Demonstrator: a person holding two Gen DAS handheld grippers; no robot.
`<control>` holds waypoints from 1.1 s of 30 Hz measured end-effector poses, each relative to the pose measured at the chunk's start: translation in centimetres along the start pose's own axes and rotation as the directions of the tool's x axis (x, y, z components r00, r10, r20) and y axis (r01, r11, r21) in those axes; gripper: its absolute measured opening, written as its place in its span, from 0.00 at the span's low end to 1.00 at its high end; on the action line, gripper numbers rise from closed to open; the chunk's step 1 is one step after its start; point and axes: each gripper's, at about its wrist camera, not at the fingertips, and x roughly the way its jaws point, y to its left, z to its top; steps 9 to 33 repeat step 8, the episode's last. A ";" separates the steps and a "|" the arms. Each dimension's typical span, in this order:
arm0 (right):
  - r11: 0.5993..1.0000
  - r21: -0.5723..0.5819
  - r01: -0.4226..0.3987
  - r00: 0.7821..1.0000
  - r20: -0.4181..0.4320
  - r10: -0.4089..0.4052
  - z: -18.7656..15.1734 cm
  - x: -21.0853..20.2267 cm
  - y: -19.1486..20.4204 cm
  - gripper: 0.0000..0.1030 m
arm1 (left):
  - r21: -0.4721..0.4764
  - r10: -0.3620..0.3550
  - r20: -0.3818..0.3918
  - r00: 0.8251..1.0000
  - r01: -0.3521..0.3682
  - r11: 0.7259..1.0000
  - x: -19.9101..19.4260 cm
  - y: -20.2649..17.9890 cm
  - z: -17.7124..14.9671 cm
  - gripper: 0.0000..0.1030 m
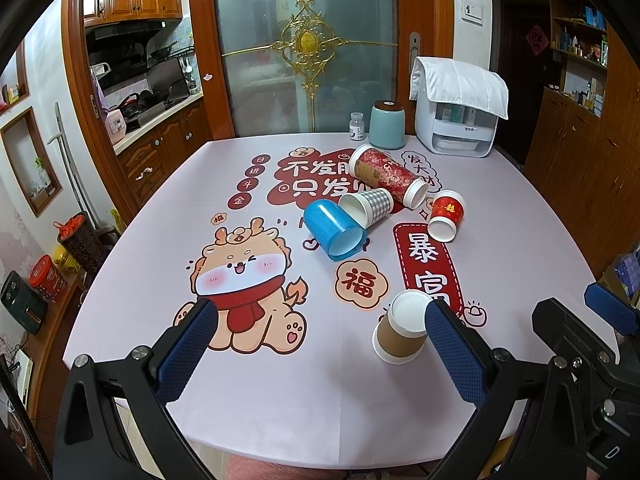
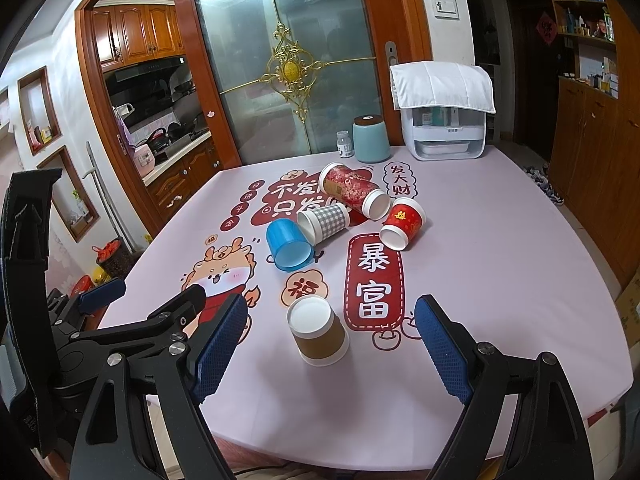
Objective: Flip cup upside down
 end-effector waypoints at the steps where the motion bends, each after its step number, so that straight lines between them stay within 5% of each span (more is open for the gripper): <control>1: 1.000 0.001 0.000 1.000 -0.001 0.000 0.0 0.0 0.0 0.85 | 0.000 0.001 -0.001 1.000 -0.001 1.000 0.0 0.0 -0.1 0.99; 33: 1.000 0.002 -0.002 1.000 -0.008 0.002 -0.9 0.4 0.6 0.85 | -0.002 0.002 -0.007 1.000 -0.002 1.000 0.1 0.2 -0.7 0.99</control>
